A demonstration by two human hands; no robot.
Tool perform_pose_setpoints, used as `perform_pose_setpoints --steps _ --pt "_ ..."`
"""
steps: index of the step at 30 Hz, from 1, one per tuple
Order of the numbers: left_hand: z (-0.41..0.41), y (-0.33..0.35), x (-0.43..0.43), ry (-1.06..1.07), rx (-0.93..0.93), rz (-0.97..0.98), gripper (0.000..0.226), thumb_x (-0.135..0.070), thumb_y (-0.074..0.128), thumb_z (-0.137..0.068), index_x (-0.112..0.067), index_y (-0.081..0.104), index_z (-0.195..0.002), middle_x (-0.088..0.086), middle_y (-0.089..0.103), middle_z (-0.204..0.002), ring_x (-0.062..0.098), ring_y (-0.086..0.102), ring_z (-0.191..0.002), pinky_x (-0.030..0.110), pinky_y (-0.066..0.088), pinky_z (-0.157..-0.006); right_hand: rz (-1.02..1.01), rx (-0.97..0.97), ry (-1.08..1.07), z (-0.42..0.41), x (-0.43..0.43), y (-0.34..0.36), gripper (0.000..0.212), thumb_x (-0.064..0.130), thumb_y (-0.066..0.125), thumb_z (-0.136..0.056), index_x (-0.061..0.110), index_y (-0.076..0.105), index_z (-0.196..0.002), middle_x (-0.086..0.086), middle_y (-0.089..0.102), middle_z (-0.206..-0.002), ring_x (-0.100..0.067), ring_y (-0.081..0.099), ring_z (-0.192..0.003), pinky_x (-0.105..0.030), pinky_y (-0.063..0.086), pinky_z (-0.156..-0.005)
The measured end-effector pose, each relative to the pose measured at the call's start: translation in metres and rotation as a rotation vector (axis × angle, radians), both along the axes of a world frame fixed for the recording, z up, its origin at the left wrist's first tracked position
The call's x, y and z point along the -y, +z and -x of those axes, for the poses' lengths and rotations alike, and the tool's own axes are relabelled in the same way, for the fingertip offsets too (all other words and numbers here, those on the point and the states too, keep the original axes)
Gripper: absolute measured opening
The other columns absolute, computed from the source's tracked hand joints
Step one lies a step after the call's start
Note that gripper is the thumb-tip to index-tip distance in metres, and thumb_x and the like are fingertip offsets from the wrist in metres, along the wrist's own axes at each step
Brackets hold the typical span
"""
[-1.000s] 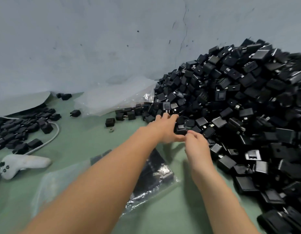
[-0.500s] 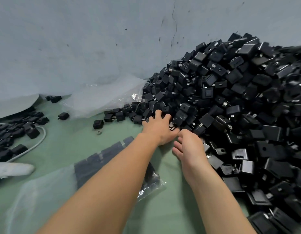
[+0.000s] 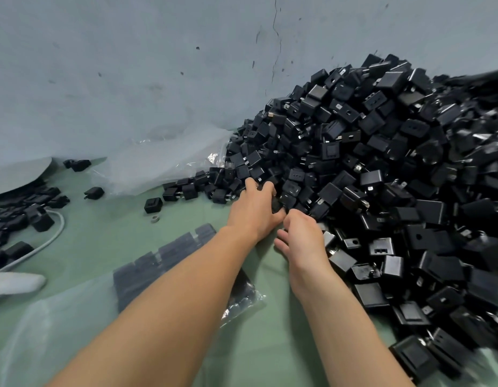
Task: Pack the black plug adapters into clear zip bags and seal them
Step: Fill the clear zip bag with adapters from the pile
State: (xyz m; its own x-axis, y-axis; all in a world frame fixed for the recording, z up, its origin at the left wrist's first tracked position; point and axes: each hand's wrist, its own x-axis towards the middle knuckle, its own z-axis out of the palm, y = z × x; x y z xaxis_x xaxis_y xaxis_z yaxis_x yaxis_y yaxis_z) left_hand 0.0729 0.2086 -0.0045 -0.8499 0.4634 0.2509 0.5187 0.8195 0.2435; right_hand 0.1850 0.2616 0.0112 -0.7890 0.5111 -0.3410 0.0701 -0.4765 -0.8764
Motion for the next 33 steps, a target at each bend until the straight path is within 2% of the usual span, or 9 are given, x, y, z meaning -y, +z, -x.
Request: perform_pose_setpoints --steps 4,9,12,16,18,21,26,31,33 --pt "-0.008 0.022 0.006 0.051 0.148 -0.371 0.033 -0.045 0.066 -0.084 -0.022 0.055 -0.106 0.002 0.049 -0.11 0.022 0.06 -0.083 0.031 0.046 -0.073 0.103 -0.012 -0.021 0.002 0.001 0.004 0.026 0.005 0.042 -0.092 0.02 0.04 -0.071 0.002 0.037 -0.066 -0.016 0.036 -0.061 -0.03 0.036 -0.063" --pt "-0.029 0.08 0.04 -0.094 1.168 -1.518 0.024 -0.039 0.069 -0.086 -0.017 0.063 -0.08 0.003 0.062 -0.077 0.017 0.06 -0.066 0.028 0.051 -0.059 0.432 -0.088 0.081 -0.006 0.013 0.016 0.024 0.024 0.047 -0.099 0.013 0.059 -0.117 -0.011 0.062 -0.12 -0.027 0.062 -0.108 -0.04 0.05 -0.097" --pt "-0.055 0.09 0.068 -0.207 1.258 -1.754 0.026 -0.039 0.074 -0.082 -0.013 0.069 -0.077 0.008 0.064 -0.081 0.021 0.06 -0.073 0.03 0.049 -0.058 0.568 -0.242 0.15 -0.01 0.035 0.036 0.034 0.028 0.044 -0.098 0.013 0.06 -0.123 -0.011 0.069 -0.118 -0.025 0.064 -0.108 -0.045 0.049 -0.102" --pt "-0.088 0.098 0.105 -0.073 0.823 -1.491 0.029 -0.049 0.068 -0.085 -0.021 0.066 -0.086 0.004 0.063 -0.078 0.019 0.06 -0.066 0.029 0.051 -0.056 0.675 -0.336 0.269 -0.014 0.076 0.055 0.037 0.037 0.041 -0.098 0.017 0.062 -0.121 -0.005 0.062 -0.088 -0.023 0.058 -0.085 -0.038 0.046 -0.079" --pt "-0.105 0.095 0.122 -0.01 0.432 -1.238 0.023 -0.05 0.066 -0.084 -0.029 0.063 -0.089 -0.001 0.064 -0.081 0.018 0.061 -0.068 0.031 0.052 -0.057 0.712 -0.349 0.363 -0.02 0.101 0.057 0.041 0.042 0.042 -0.097 0.017 0.066 -0.118 -0.012 0.069 -0.103 -0.026 0.066 -0.096 -0.04 0.049 -0.085" --pt "-0.129 0.081 0.149 0.019 0.011 -0.807 0.024 -0.058 0.062 -0.079 -0.042 0.058 -0.096 -0.01 0.058 -0.103 0.003 0.062 -0.089 0.016 0.049 -0.077 0.85 -0.433 0.4 -0.033 0.144 0.052 0.035 0.044 0.049 -0.093 0.015 0.067 -0.097 -0.008 0.064 -0.092 -0.021 0.062 -0.095 -0.033 0.045 -0.089" --pt "-0.145 0.059 0.19 0.147 -0.027 -0.762 0.03 -0.064 0.046 -0.086 -0.041 0.061 -0.095 -0.02 0.051 -0.114 0.008 0.056 -0.112 0.036 0.049 -0.094 0.901 -0.39 0.448 -0.037 0.185 0.036 0.022 0.042 0.052 -0.09 0.02 0.055 -0.09 -0.003 0.052 -0.09 -0.023 0.042 -0.106 -0.033 0.036 -0.086" --pt "-0.149 0.048 0.2 0.165 -0.025 -0.896 0.027 -0.063 0.038 -0.09 -0.048 0.057 -0.101 -0.021 0.047 -0.142 0.0 0.024 -0.145 0.036 0.027 -0.117 0.851 -0.296 0.5 -0.033 0.193 0.028 0.032 0.042 0.053 -0.09 0.015 0.067 -0.098 -0.008 0.066 -0.105 -0.025 0.064 -0.1 -0.031 0.049 -0.083" --pt "-0.153 0.053 0.198 0.08 0.029 -1.0 0.026 -0.064 0.037 -0.093 -0.048 0.054 -0.106 -0.023 0.047 -0.144 0.006 0.03 -0.145 0.042 0.032 -0.115 0.823 -0.251 0.494 -0.031 0.19 0.029 0.035 0.042 0.052 -0.09 0.015 0.068 -0.104 -0.009 0.066 -0.109 -0.024 0.064 -0.097 -0.031 0.051 -0.08"
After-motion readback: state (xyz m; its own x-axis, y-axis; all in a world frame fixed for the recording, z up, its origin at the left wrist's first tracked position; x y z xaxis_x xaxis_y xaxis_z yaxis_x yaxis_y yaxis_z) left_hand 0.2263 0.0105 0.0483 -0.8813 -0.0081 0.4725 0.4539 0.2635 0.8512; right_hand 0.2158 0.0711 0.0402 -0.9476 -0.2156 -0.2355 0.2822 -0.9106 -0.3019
